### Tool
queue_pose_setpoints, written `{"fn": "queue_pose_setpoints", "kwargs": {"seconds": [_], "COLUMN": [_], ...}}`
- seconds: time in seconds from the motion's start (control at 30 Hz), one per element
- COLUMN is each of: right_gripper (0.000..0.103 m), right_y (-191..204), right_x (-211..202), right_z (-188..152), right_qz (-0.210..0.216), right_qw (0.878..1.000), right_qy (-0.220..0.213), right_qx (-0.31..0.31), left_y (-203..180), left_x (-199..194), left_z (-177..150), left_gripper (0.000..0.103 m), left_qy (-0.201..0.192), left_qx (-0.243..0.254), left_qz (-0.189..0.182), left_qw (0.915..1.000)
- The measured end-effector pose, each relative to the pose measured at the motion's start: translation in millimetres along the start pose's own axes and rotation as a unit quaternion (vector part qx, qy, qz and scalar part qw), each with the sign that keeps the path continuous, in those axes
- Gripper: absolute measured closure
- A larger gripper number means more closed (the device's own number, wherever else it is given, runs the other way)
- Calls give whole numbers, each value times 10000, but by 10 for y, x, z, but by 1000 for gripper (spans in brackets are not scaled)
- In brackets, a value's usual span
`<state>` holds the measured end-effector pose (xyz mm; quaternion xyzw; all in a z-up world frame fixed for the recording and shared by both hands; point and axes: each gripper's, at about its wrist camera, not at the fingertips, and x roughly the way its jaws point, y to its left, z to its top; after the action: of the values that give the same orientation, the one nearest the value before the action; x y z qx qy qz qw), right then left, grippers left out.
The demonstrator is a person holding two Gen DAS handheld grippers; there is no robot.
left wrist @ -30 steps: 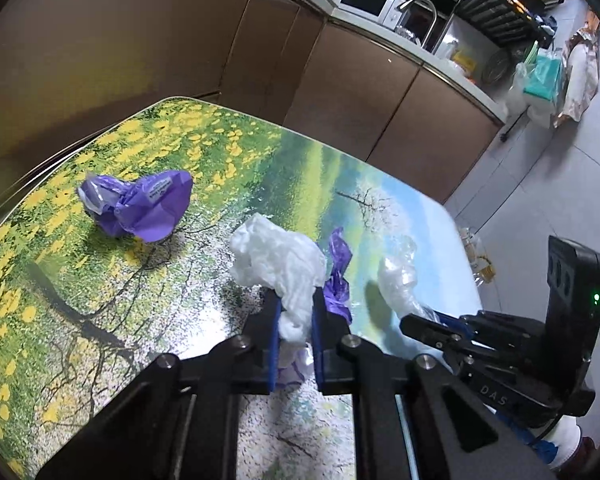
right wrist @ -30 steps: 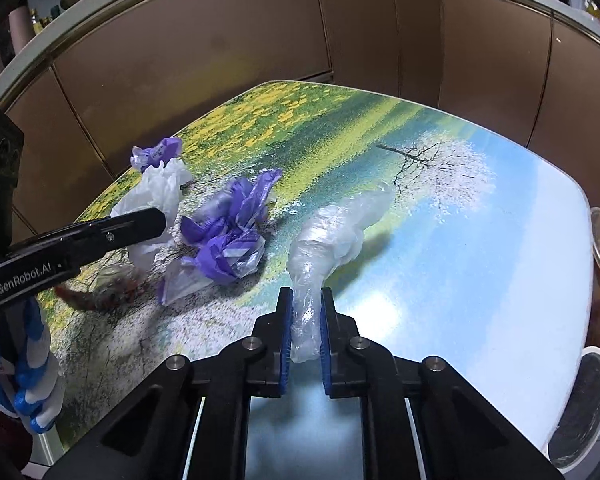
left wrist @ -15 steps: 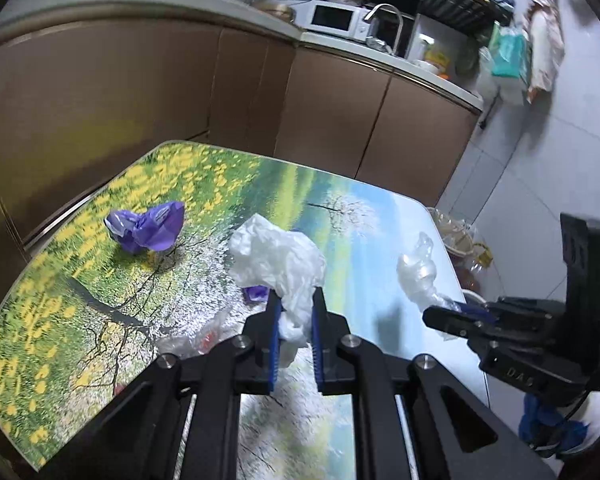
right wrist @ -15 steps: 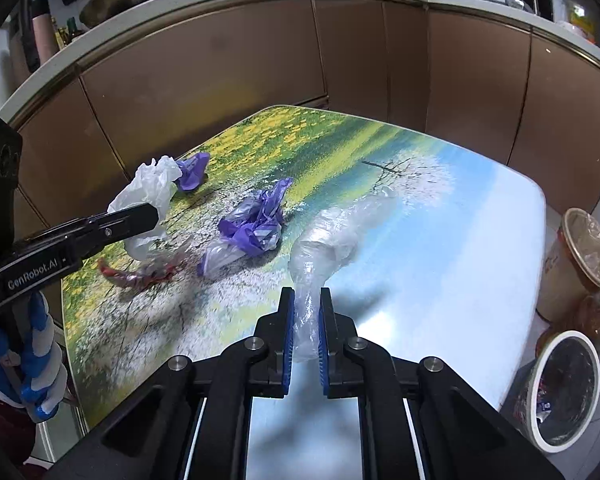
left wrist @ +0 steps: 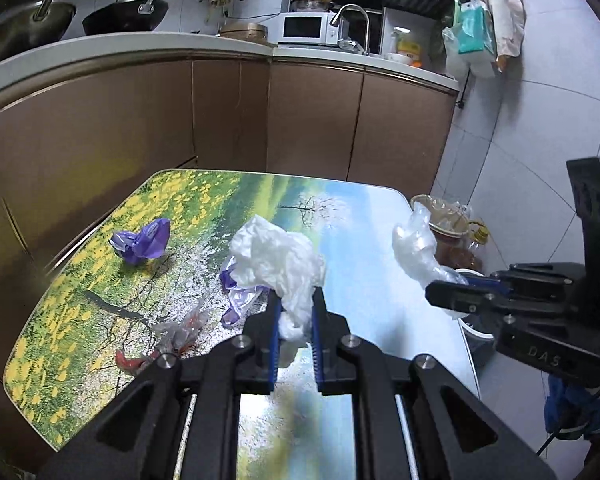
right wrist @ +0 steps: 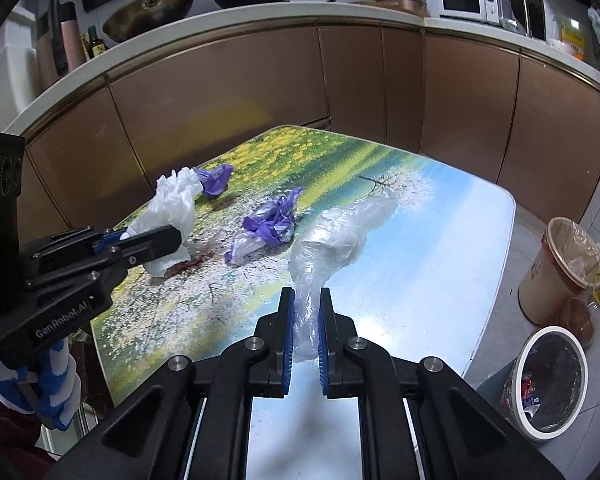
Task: Collect trash
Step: 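Carry the white bag and clear plastic over the bin with both grippers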
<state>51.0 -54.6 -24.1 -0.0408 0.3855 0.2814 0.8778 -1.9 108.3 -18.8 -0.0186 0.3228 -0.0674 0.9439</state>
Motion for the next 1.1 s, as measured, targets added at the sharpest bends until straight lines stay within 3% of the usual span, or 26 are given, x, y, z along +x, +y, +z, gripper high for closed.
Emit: {"fn": "queue_pose_setpoints", "kwargs": {"seconds": [0.23, 0.5, 0.8, 1.1], "right_gripper": [93, 93, 93, 93], "right_y": [-118, -562, -1277, -2005], "right_x": [-274, -564, -864, -1021], "right_z": [-56, -194, -509, -785], "right_qz": [51, -76, -554, -1106], "right_qw": [9996, 9978, 9905, 9762], "right_qy": [-265, -562, -767, -804], "right_qx": [18, 348, 1001, 1681], "left_y": [-252, -737, -1505, -2321], "left_x": [-67, 35, 364, 925], "left_z": [58, 164, 300, 453], "left_gripper": [91, 91, 91, 91], "left_qy": [-27, 31, 169, 490], "left_qx": [257, 756, 1429, 1949], "left_qz": [128, 68, -366, -995], "left_qw": [9996, 9971, 9889, 9745]}}
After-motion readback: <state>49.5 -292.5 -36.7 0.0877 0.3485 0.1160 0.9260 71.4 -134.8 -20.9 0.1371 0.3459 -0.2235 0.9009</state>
